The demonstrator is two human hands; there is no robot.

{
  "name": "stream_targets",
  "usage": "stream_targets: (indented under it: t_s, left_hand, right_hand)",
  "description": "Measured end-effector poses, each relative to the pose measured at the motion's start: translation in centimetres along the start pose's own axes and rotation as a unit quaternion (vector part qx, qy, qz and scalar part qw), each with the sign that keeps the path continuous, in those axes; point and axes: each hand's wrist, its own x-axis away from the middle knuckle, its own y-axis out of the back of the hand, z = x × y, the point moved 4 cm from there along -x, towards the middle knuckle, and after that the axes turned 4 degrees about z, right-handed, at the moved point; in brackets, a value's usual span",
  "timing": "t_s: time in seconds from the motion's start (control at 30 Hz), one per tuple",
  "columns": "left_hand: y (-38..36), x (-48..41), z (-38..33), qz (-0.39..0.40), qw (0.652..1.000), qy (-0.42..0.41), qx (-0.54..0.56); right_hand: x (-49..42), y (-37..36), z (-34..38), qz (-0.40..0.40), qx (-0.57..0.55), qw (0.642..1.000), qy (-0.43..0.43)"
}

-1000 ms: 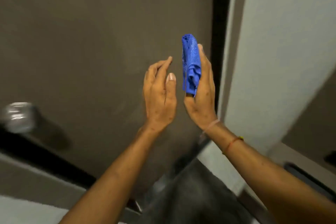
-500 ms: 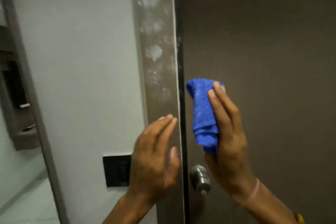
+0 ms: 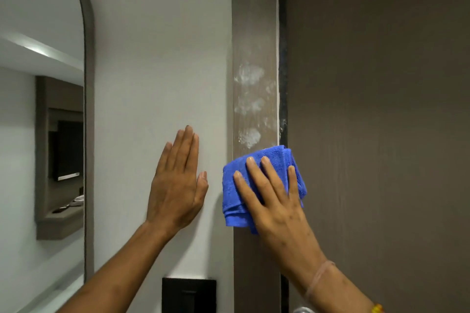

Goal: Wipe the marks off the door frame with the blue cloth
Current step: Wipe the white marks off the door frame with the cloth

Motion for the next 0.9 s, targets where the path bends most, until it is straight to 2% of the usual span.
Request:
stream_targets:
  t_s: [0.07,0.13,0.2,0.33,0.4,0.53,0.9]
  left_hand:
    - [-0.7,-0.1,0.4,-0.006,1.000,-0.020,-0.016]
    - [-1.4,0.0,0.9,-0.019,0.999,-0.033,-0.022]
    - [-1.7,0.1,1.2,-0.033,0.998,-0.041,-0.022]
    - [-1.6,0.1,1.2,-0.036,0.998,-0.049,-0.028]
    - [-1.5,0.1,1.1,-0.032,0.998,-0.046,-0.025]
    - [-1.6,0.2,1.3,-0.041,0.998,-0.048,-0.021]
    - [-1.6,0.1,1.2,-0.051,0.997,-0.054,-0.024]
  right_hand:
    - [0.5,-1.4,0.1,0.043,-0.038,0.998,0.003]
    - [1.0,-2.2,0.2,0.047,-0.096,0.994,-0.002]
    - [1.0,-2.4,0.5,0.024,-0.129,0.991,-0.027]
    - [-0.3,-2.3,1.6,-0.064,-0.189,0.969,-0.143]
    - [-0.8,-2.7,1.9,-0.085,-0.168,0.963,-0.193]
    - [-1.6,-3.7,2.2,-0.066,-0.056,0.964,-0.253]
    - [-0.3,-5.0,3.0,-0.053,-0.008,0.968,-0.246]
